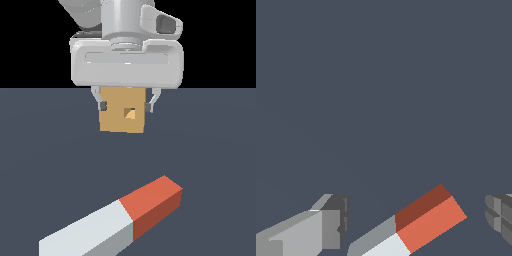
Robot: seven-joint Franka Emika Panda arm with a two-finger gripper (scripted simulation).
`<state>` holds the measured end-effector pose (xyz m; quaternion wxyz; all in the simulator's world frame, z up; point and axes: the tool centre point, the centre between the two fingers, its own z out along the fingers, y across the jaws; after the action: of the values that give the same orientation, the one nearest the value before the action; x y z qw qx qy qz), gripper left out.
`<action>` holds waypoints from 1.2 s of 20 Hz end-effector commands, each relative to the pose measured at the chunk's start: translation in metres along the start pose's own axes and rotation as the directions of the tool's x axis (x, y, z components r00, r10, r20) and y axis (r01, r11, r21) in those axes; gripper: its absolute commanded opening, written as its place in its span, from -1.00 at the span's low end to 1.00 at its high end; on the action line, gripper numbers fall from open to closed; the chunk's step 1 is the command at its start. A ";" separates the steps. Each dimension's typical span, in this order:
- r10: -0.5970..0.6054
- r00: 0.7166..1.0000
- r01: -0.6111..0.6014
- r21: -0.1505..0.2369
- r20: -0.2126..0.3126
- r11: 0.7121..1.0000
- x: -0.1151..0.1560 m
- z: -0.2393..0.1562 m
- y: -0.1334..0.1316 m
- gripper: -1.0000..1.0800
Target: Insert the peg into the horizontal hole in a box.
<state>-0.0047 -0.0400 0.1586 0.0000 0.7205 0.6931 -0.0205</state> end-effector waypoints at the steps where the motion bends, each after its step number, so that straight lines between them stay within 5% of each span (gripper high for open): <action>1: 0.000 1.000 0.000 0.000 0.000 1.000 0.000 0.000 0.000 0.92; 15: 0.223 0.975 -0.223 -0.002 -0.009 0.975 -0.038 0.022 0.007 0.92; 19: 0.368 0.930 -0.368 -0.002 -0.015 0.930 -0.065 0.036 0.007 0.92; 24: 0.566 0.824 -0.566 -0.001 -0.024 0.825 -0.103 0.058 -0.001 0.92</action>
<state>-0.0080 -0.1331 0.1096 0.0007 0.8779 0.4787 -0.0099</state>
